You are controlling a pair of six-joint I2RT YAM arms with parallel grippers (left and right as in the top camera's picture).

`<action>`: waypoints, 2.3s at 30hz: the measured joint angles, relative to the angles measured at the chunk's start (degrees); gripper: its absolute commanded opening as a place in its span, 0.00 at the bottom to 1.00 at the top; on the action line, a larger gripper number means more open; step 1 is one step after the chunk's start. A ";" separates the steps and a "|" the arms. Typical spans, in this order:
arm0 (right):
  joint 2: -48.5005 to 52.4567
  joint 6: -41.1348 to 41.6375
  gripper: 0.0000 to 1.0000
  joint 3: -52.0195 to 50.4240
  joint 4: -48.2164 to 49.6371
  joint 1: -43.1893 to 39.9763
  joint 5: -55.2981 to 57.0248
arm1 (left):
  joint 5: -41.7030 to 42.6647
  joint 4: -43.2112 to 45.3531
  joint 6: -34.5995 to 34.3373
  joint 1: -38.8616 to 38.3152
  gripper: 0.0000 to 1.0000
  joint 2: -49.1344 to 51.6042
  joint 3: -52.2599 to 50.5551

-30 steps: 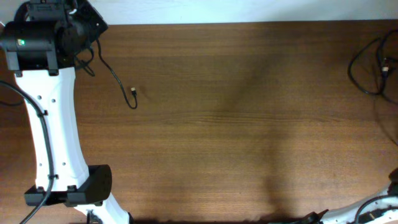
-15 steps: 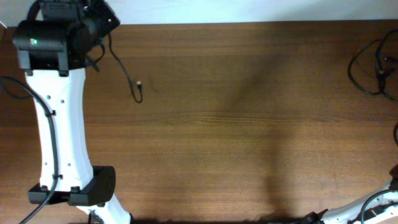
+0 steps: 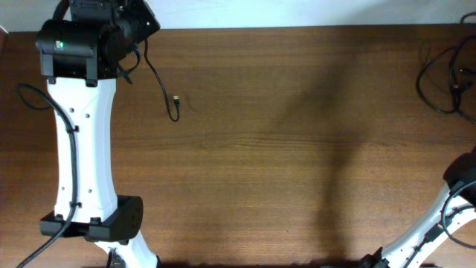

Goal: Untangle cables

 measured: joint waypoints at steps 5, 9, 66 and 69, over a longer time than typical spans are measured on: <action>4.44 -9.60 0.74 -0.04 1.99 0.74 -0.22 | -1.20 -0.13 5.22 0.00 0.05 0.00 0.00; 14.08 -11.21 0.73 -0.04 2.69 0.72 4.09 | -2.58 0.07 6.08 0.00 0.04 0.00 0.00; 3.50 -12.41 0.04 -21.64 -8.46 -4.22 -2.45 | -18.67 2.58 8.81 -0.61 0.00 0.00 0.00; 3.50 -11.19 0.04 -21.64 -10.32 -4.59 -5.29 | -19.17 2.60 8.83 -0.61 0.00 0.00 0.00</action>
